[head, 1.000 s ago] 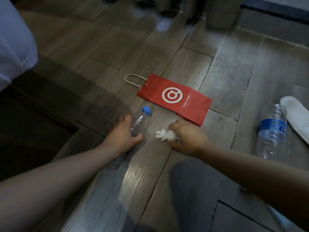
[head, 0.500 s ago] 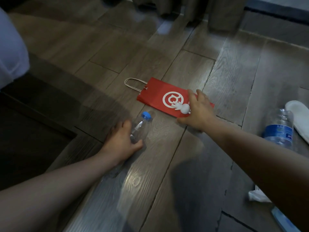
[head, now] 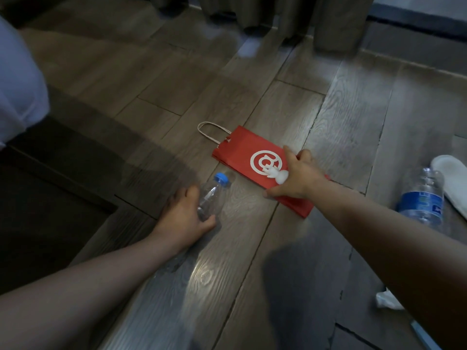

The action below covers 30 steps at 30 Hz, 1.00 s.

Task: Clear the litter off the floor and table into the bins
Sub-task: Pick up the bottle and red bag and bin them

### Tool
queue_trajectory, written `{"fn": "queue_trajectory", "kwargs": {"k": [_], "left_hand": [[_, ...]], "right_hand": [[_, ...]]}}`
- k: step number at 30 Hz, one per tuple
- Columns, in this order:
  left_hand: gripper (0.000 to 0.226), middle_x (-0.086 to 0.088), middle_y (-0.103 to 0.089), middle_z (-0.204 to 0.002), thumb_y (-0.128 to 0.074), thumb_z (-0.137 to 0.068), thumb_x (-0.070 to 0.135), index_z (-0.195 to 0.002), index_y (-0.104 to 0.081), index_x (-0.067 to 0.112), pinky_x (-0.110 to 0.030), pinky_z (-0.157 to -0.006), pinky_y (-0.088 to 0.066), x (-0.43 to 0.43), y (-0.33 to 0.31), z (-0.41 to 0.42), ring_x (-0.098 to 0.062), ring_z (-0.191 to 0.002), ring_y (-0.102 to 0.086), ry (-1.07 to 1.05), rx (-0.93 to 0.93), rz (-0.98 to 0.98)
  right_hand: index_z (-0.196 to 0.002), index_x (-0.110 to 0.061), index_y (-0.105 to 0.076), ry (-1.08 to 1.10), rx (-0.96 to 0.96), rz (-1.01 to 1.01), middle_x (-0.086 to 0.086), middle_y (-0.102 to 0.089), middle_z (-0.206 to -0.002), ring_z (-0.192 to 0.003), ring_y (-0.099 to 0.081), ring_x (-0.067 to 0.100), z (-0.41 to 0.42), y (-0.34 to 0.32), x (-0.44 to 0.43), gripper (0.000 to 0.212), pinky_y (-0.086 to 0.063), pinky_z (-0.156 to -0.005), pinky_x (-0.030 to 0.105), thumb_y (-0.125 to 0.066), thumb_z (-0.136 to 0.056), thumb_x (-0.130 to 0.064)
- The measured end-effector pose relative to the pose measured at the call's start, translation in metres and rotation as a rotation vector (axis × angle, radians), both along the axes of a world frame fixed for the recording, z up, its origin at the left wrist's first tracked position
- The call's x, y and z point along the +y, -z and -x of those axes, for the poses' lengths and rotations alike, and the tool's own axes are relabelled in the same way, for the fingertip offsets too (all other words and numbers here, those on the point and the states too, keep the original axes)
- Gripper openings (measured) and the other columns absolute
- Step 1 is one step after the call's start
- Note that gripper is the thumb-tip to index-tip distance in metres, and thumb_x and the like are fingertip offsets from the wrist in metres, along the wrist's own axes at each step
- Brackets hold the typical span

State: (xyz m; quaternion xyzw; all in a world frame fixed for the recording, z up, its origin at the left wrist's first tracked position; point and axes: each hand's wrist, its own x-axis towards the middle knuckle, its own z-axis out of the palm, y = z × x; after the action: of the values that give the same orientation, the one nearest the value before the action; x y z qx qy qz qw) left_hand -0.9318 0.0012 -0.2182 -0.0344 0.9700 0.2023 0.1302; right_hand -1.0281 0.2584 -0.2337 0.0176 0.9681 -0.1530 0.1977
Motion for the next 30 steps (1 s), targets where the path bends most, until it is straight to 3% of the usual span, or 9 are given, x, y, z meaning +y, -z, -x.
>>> {"fn": "queue_trajectory", "kwargs": {"k": [4,7,12,15,20,24,30], "left_hand": [[0.061,-0.016,-0.05,-0.118,-0.07,-0.075,0.04,-0.121,-0.044,0.011,-0.04,-0.094,-0.043,0.0,-0.003,-0.001,-0.034,-0.112,-0.049,0.009,-0.003,0.001],[0.06,-0.016,-0.049,-0.121,-0.07,-0.077,0.039,-0.123,-0.043,0.01,-0.039,-0.093,-0.043,0.0,-0.008,-0.002,-0.034,-0.113,-0.049,0.01,-0.035,-0.022],[0.054,-0.011,-0.052,-0.113,-0.071,-0.076,0.042,-0.114,-0.046,0.013,-0.035,-0.083,-0.044,0.004,-0.024,-0.007,-0.031,-0.107,-0.053,0.017,0.017,-0.034],[0.057,-0.011,-0.054,-0.113,-0.072,-0.075,0.043,-0.118,-0.048,0.014,-0.035,-0.085,-0.047,0.01,-0.037,-0.015,-0.029,-0.106,-0.054,0.008,0.06,-0.064],[0.06,-0.01,-0.054,-0.114,-0.072,-0.075,0.04,-0.124,-0.046,0.015,-0.033,-0.085,-0.045,0.027,-0.049,-0.029,-0.028,-0.107,-0.053,0.062,0.086,-0.131],[0.059,-0.002,-0.051,-0.108,-0.071,-0.076,0.038,-0.125,-0.046,0.018,-0.026,-0.075,-0.037,0.045,-0.053,-0.03,-0.022,-0.104,-0.052,0.125,0.122,-0.189],[0.07,-0.004,-0.053,-0.115,-0.07,-0.075,0.042,-0.134,-0.04,0.02,-0.028,-0.078,-0.039,0.066,-0.039,-0.018,-0.021,-0.105,-0.051,0.134,0.115,-0.198]], "right_hand": [[-0.151,-0.03,0.0,-0.006,-0.089,-0.107,0.017,-0.021,-0.148,-0.137,-0.026,0.038,-0.012,-0.008,0.004,0.135,-0.031,-0.109,0.055,-0.074,-0.048,-0.075],[-0.151,-0.027,-0.01,-0.024,-0.114,-0.17,0.018,-0.028,-0.143,-0.133,-0.029,0.039,-0.028,-0.015,0.006,0.127,-0.032,-0.106,0.053,-0.068,-0.05,-0.08],[-0.143,-0.026,-0.034,0.026,-0.087,-0.047,0.014,-0.039,-0.129,-0.119,-0.046,0.031,-0.057,-0.037,0.012,0.105,-0.042,-0.1,0.038,-0.066,-0.056,-0.076],[-0.137,-0.031,-0.041,0.062,-0.063,0.041,0.01,-0.044,-0.121,-0.111,-0.05,0.027,-0.077,-0.057,0.021,0.092,-0.044,-0.094,0.034,-0.065,-0.059,-0.073],[-0.141,-0.035,-0.034,0.037,-0.078,0.018,0.008,-0.041,-0.126,-0.118,-0.042,0.026,-0.12,-0.078,0.045,0.095,-0.042,-0.099,0.039,-0.057,-0.061,-0.078],[-0.138,-0.04,-0.034,0.09,-0.035,0.078,-0.001,-0.036,-0.108,-0.099,-0.039,0.016,-0.146,-0.078,0.062,0.089,-0.036,-0.087,0.028,-0.058,-0.061,-0.079],[-0.14,-0.044,-0.027,0.227,0.007,0.115,-0.003,-0.034,-0.106,-0.098,-0.037,0.014,-0.154,-0.054,0.08,0.1,-0.035,-0.087,0.029,-0.046,-0.051,-0.087]]}}
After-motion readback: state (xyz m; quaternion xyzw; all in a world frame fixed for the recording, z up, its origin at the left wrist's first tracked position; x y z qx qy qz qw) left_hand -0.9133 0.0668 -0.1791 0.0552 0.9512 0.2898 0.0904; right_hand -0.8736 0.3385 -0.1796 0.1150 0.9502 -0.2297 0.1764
